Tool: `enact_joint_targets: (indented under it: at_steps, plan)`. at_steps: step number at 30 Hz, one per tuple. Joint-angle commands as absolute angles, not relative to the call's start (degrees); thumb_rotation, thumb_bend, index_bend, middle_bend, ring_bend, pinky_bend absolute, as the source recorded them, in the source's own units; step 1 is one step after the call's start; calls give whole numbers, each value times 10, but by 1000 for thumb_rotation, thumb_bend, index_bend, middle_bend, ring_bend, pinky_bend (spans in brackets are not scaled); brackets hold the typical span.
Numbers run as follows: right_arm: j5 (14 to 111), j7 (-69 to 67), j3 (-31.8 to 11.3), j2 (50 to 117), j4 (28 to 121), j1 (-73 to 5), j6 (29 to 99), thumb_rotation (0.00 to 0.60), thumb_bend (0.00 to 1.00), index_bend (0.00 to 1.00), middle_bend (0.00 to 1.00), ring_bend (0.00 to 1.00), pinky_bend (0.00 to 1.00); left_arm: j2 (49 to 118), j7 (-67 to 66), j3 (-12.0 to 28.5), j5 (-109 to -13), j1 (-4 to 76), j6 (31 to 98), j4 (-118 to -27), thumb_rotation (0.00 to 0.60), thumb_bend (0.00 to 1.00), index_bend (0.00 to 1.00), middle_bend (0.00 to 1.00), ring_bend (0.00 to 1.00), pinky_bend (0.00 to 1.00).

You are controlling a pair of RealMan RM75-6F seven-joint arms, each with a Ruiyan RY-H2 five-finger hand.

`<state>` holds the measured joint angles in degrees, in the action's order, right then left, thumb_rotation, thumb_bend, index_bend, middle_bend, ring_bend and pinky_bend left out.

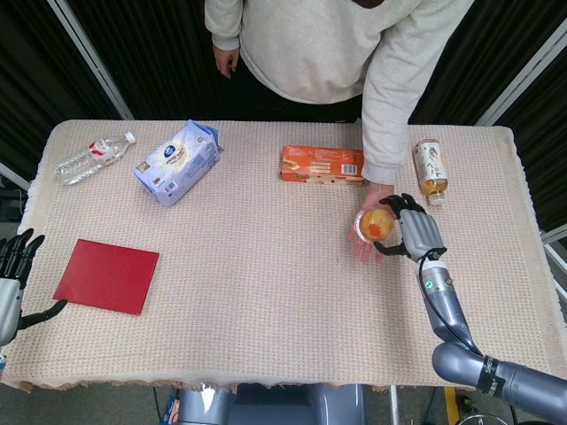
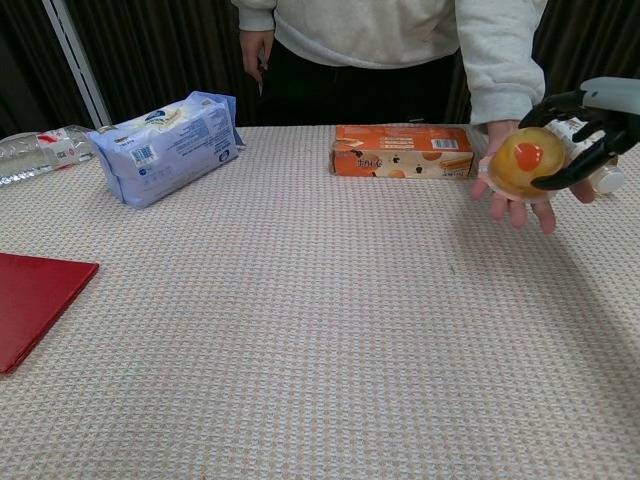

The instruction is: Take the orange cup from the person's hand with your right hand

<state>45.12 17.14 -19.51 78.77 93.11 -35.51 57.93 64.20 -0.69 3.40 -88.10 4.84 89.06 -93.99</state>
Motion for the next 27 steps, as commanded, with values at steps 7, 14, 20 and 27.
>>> enact_joint_targets:
  at_steps: [7, 14, 20, 27]
  plan:
    - [499, 147, -188, 835, 898, -356, 629, 600, 260, 604, 549, 471, 575, 642, -6, 34, -880, 48, 890, -941, 600, 86, 11, 0, 0, 0]
    - [557, 120, -179, 862, 879, -350, 665, 600, 303, 710, 638, 553, 660, 642, -3, 35, -881, 49, 891, -941, 600, 86, 12, 0, 0, 0]
    - [579, 111, -176, 836, 904, -333, 684, 600, 304, 712, 638, 554, 660, 642, -2, 36, -879, 48, 892, -940, 600, 86, 12, 0, 0, 0]
    - [627, 84, -133, 746, 973, -266, 719, 600, 305, 712, 638, 553, 661, 643, -6, 35, -883, 47, 895, -940, 600, 86, 12, 0, 0, 0]
